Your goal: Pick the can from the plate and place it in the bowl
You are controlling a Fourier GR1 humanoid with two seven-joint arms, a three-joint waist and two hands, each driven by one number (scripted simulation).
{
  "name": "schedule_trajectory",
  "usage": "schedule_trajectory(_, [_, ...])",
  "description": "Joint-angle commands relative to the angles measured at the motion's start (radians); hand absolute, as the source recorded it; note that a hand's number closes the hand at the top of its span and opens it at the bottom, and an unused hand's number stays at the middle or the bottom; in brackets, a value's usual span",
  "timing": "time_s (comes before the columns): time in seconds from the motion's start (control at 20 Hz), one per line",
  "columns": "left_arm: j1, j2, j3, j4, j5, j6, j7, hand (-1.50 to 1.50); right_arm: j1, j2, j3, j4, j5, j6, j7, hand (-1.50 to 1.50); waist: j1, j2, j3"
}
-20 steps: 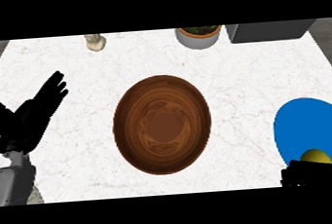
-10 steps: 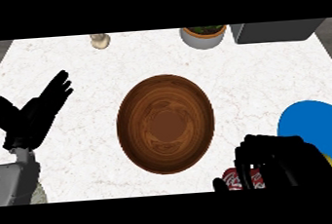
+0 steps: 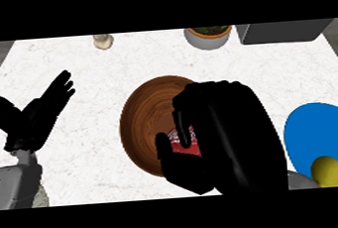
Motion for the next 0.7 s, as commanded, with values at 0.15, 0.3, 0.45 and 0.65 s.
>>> schedule_trajectory(0.15, [0.044, -0.021, -0.02, -0.046, -0.002, -0.008, 0.002, 0.0, -0.182, 0.036, -0.115, 0.374, -0.009, -0.127, 0.019, 1.5, 0.012, 0.004, 0.002])
schedule_trajectory(0.3, [0.029, 0.005, 0.014, -0.012, 0.013, -0.04, -0.042, 0.0, -0.209, 0.036, -0.179, 0.546, -0.034, -0.209, -0.126, 1.5, 0.012, 0.009, 0.002])
schedule_trajectory(0.45, [0.04, -0.012, -0.025, -0.066, -0.013, -0.017, 0.018, 0.0, -0.239, 0.036, -0.135, 0.688, -0.115, -0.338, -0.167, 1.5, 0.02, 0.007, 0.003])
schedule_trajectory(0.65, [0.032, 0.005, 0.014, -0.035, 0.002, -0.03, -0.007, 0.0, -0.286, 0.036, -0.161, 0.928, -0.17, -0.42, -0.339, 1.5, 0.021, 0.01, 0.003])
